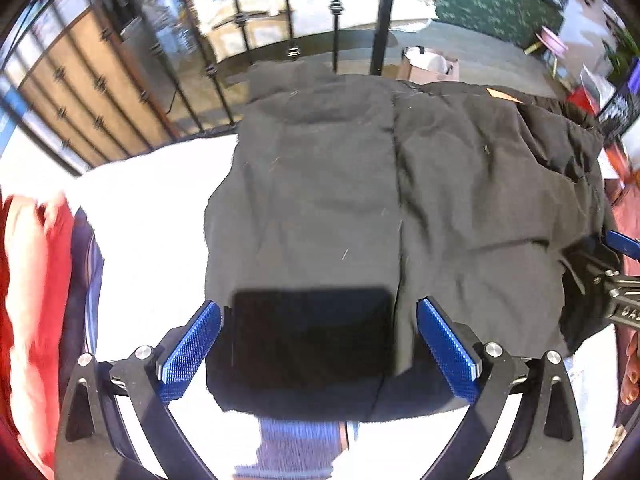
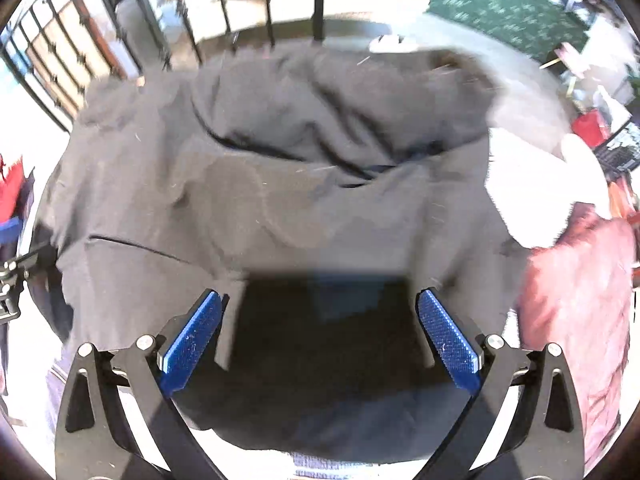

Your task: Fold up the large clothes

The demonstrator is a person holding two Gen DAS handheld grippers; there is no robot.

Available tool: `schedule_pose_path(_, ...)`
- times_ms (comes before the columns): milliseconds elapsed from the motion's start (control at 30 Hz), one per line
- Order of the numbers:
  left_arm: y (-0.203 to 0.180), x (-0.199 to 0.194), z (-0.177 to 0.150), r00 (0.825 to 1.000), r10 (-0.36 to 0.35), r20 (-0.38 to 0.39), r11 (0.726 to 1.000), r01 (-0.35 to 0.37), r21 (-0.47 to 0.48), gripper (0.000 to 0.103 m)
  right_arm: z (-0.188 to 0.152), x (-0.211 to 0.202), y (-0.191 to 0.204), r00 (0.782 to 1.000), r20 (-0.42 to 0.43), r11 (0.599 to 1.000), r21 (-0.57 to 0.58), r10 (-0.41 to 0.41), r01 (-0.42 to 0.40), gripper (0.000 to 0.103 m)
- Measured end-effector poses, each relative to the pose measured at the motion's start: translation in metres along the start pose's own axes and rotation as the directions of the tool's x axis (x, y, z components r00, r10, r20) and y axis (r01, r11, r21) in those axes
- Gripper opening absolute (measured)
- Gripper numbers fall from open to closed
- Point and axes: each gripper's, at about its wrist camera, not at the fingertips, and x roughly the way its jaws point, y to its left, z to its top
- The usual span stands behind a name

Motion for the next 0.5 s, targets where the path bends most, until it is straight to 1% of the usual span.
schedule_pose_path(67, 0.007, -0.002, -0.013, 1.000, 0.008, 0.000, 1.000, -0.008, -0.024, 0.097, -0.014, -0.012, -0.012, 1.000, 0.020, 1.000, 0.025, 0.006, -0.006, 0.097)
schedule_pose_path(133, 0.015, -0.003, -0.021, 1.000, 0.015, -0.010, 0.999, -0.015, -0.047, 0.097, -0.028, -0.019, -0.024, 1.000, 0.022, 0.998, 0.060, 0.011, -0.013, 0.097)
schedule_pose_path(267, 0.036, -0.002, -0.036, 0.999, 0.008, -0.037, 0.994, -0.013, -0.112, 0.097, -0.055, -0.022, -0.059, 0.998, -0.023, 0.982, 0.179, 0.066, -0.060, 0.097)
schedule_pose_path(300, 0.041, -0.001, -0.040, 0.999, 0.001, -0.048, 0.991, -0.007, -0.130, 0.097, -0.064, -0.019, -0.071, 0.994, -0.045, 0.970, 0.230, 0.097, -0.084, 0.097)
schedule_pose_path(333, 0.046, 0.001, -0.042, 0.998, -0.006, -0.059, 0.989, -0.003, -0.145, 0.097, -0.065, -0.011, -0.079, 0.990, -0.060, 0.955, 0.275, 0.128, -0.107, 0.097)
schedule_pose_path(367, 0.050, 0.004, -0.044, 0.997, -0.017, -0.073, 0.987, 0.005, -0.160, 0.097, -0.073, -0.008, -0.090, 0.982, -0.071, 0.933, 0.332, 0.176, -0.143, 0.097)
schedule_pose_path(400, 0.055, 0.007, -0.046, 0.996, -0.028, -0.085, 0.985, 0.013, -0.173, 0.097, -0.082, -0.005, -0.100, 0.971, -0.076, 0.902, 0.392, 0.227, -0.181, 0.097)
schedule_pose_path(467, 0.063, 0.012, -0.046, 0.994, -0.041, -0.097, 0.981, 0.022, -0.193, 0.097, -0.093, 0.002, -0.115, 0.948, -0.083, 0.851, 0.470, 0.306, -0.234, 0.097)
schedule_pose_path(500, 0.068, 0.015, -0.045, 0.994, -0.043, -0.103, 0.979, 0.021, -0.203, 0.097, -0.095, 0.005, -0.118, 0.940, -0.085, 0.836, 0.490, 0.329, -0.248, 0.097)
